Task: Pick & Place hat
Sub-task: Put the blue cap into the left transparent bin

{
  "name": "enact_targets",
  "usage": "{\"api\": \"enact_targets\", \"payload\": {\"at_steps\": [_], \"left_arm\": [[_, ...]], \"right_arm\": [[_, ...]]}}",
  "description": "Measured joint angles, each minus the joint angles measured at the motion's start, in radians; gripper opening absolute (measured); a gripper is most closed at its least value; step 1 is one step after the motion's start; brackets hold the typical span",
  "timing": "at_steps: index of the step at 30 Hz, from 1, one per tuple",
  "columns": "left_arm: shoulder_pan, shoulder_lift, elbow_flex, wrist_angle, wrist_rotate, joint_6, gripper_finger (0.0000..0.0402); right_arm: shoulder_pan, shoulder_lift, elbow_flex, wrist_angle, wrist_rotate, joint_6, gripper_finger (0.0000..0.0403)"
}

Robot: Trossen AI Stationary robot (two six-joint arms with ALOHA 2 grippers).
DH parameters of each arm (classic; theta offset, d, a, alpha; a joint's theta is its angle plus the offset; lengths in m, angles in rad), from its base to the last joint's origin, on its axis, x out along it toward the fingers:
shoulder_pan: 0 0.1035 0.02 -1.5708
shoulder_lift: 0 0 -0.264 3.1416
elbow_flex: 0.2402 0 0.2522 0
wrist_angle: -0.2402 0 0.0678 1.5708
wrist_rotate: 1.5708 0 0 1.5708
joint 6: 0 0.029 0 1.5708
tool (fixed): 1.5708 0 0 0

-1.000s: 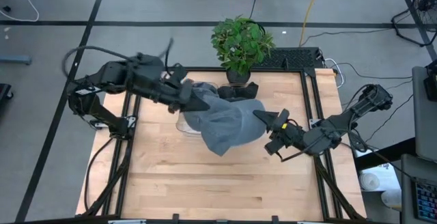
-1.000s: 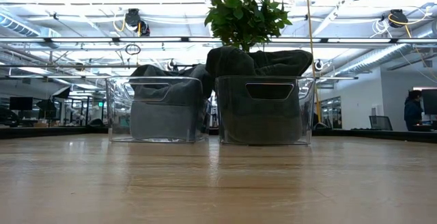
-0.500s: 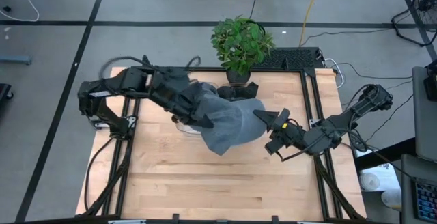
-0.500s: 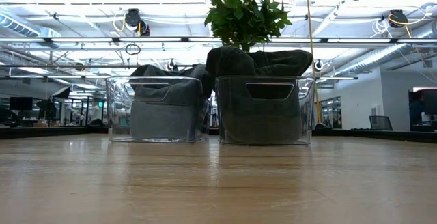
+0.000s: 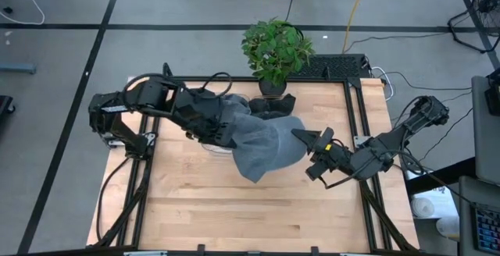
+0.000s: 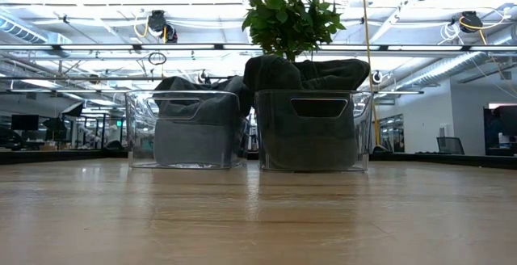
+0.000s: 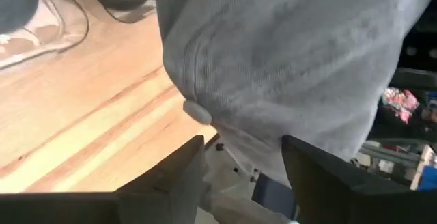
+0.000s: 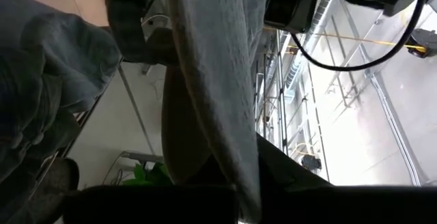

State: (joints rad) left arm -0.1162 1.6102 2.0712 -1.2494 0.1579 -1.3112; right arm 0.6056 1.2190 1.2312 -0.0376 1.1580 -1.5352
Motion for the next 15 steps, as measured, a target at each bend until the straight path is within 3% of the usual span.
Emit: {"api": "enact_targets", "payload": {"at_steps": [15], "left_arm": [[0.017, -0.001, 0.0, -0.066, -0.031, -0.031, 0.0261]], "right_arm": [[0.046, -0.033, -0.001, 0.007, 0.021, -0.003, 0.0]]}}
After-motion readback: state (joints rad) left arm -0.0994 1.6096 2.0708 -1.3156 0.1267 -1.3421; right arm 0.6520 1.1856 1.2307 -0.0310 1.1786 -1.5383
